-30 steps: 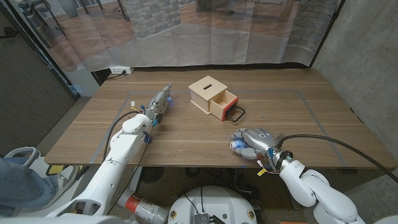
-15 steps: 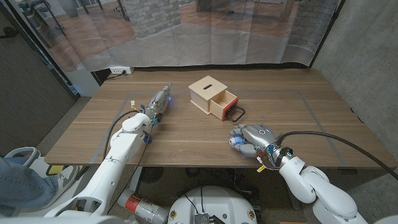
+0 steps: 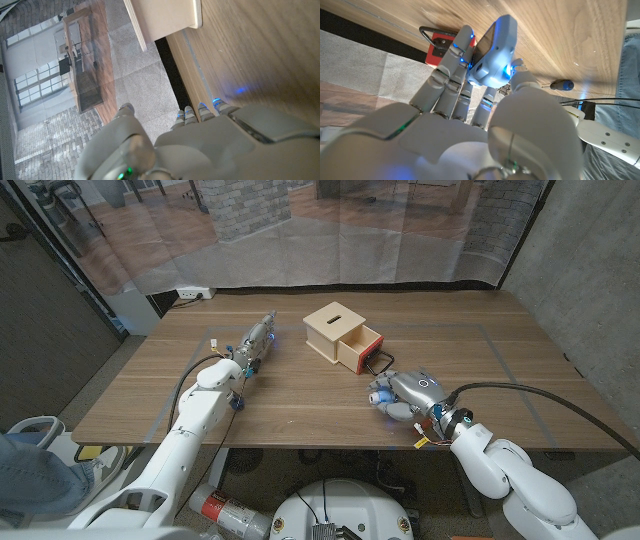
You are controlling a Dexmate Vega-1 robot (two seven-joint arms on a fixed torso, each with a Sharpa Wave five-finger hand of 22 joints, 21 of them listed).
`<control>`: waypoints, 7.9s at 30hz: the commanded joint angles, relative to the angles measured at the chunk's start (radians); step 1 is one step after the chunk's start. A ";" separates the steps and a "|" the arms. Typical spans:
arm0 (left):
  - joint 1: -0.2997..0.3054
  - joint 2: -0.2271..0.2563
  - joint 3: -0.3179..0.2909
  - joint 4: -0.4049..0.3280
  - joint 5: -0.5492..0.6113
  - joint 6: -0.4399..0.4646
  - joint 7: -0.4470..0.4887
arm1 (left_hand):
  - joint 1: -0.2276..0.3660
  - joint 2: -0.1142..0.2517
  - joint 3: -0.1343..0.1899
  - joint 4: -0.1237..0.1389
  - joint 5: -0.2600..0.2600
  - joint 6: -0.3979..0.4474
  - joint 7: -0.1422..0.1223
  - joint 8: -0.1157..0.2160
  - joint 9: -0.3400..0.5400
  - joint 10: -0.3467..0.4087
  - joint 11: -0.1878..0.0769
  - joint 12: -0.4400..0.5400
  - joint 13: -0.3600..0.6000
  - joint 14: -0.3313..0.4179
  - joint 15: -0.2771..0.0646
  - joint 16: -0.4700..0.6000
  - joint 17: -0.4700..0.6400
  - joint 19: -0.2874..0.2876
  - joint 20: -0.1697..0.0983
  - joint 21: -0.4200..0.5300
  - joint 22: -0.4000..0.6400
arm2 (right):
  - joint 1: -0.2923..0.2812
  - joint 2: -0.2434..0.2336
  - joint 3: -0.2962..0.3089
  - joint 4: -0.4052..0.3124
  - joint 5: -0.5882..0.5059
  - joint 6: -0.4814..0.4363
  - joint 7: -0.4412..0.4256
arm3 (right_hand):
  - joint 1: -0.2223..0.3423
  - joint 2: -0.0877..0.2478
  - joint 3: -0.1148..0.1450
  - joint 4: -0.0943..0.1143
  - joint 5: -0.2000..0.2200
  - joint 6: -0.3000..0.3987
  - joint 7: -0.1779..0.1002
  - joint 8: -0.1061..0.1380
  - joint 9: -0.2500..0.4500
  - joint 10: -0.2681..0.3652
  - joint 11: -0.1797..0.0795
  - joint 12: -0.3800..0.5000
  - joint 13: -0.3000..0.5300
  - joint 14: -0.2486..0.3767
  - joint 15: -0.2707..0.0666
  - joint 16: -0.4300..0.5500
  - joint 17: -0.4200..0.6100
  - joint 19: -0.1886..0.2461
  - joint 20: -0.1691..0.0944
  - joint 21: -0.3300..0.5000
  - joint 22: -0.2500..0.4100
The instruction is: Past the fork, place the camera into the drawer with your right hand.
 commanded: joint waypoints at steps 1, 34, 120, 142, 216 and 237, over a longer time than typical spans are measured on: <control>-0.025 -0.010 0.004 0.027 0.003 -0.013 -0.008 | 0.003 0.007 -0.006 0.000 -0.001 0.002 0.000 0.006 0.005 -0.001 -0.005 0.002 0.004 -0.004 0.007 0.006 0.004 -0.002 0.003 0.001 0.005 | -0.002 0.009 0.035 -0.036 0.017 0.009 0.031 | 0.053 0.044 0.003 0.006 0.000 0.008 0.002 -0.007 0.002 0.131 -0.123 0.000 0.004 0.011 -0.102 -0.003 0.003 0.012 -0.026 0.010 0.004; 0.017 0.016 -0.008 -0.070 0.007 0.024 0.014 | 0.005 0.010 -0.010 -0.001 -0.002 0.004 0.000 0.005 0.005 -0.001 -0.003 0.002 0.004 -0.005 0.006 0.006 0.004 -0.003 0.003 0.001 0.005 | 0.035 0.022 0.088 -0.073 0.003 0.065 0.040 | 0.059 0.051 -0.006 0.013 -0.006 0.021 0.002 -0.018 0.003 0.155 -0.129 -0.012 0.005 0.029 -0.101 -0.013 0.006 0.014 -0.027 0.027 0.006; 0.093 0.048 -0.046 -0.165 -0.014 0.047 0.044 | 0.009 0.015 -0.021 -0.002 -0.006 0.006 0.000 0.005 0.005 -0.001 -0.002 0.003 0.004 -0.005 0.002 0.006 0.004 -0.004 0.002 0.001 0.005 | 0.293 0.037 0.033 0.055 0.039 0.119 -0.001 | 0.071 0.070 -0.029 0.019 -0.011 0.106 0.004 -0.013 0.016 0.224 -0.136 -0.047 0.007 0.101 -0.106 -0.012 0.025 0.011 -0.024 0.068 0.000; 0.096 0.063 -0.048 -0.190 -0.009 0.063 0.042 | 0.009 0.016 -0.023 -0.003 -0.006 0.008 0.002 0.005 0.005 -0.001 -0.002 0.003 0.004 -0.005 0.000 0.006 0.004 -0.005 -0.002 0.001 0.005 | 0.387 0.044 -0.038 0.120 0.064 0.099 0.005 | 0.076 0.072 -0.035 0.017 -0.012 0.110 0.005 -0.018 0.019 0.243 -0.136 -0.057 0.009 0.114 -0.106 -0.015 0.029 0.012 -0.024 0.082 -0.002; 0.077 0.059 -0.047 -0.164 -0.009 0.052 0.039 | 0.012 0.019 -0.029 -0.003 -0.008 0.011 0.003 0.006 0.005 0.001 -0.001 0.003 0.004 -0.004 0.001 0.006 0.004 -0.008 -0.004 0.000 0.005 | 0.654 0.088 -0.240 0.324 0.061 -0.042 0.146 | 0.076 0.078 -0.047 0.021 -0.013 0.110 0.005 -0.025 0.023 0.274 -0.135 -0.080 0.011 0.149 -0.106 -0.014 0.040 0.013 -0.024 0.110 -0.006; 0.063 0.049 -0.032 -0.145 -0.005 0.046 0.037 | 0.012 0.020 -0.031 -0.003 -0.008 0.013 0.002 0.006 0.005 0.001 -0.001 0.003 0.004 -0.005 0.002 0.006 0.004 -0.008 -0.004 0.000 0.005 | 0.656 0.101 -0.253 0.324 0.063 -0.141 0.220 | 0.062 0.077 -0.058 0.026 -0.015 0.119 0.010 -0.023 0.023 0.324 -0.124 -0.074 0.010 0.179 -0.106 -0.014 0.038 0.020 -0.025 0.123 -0.009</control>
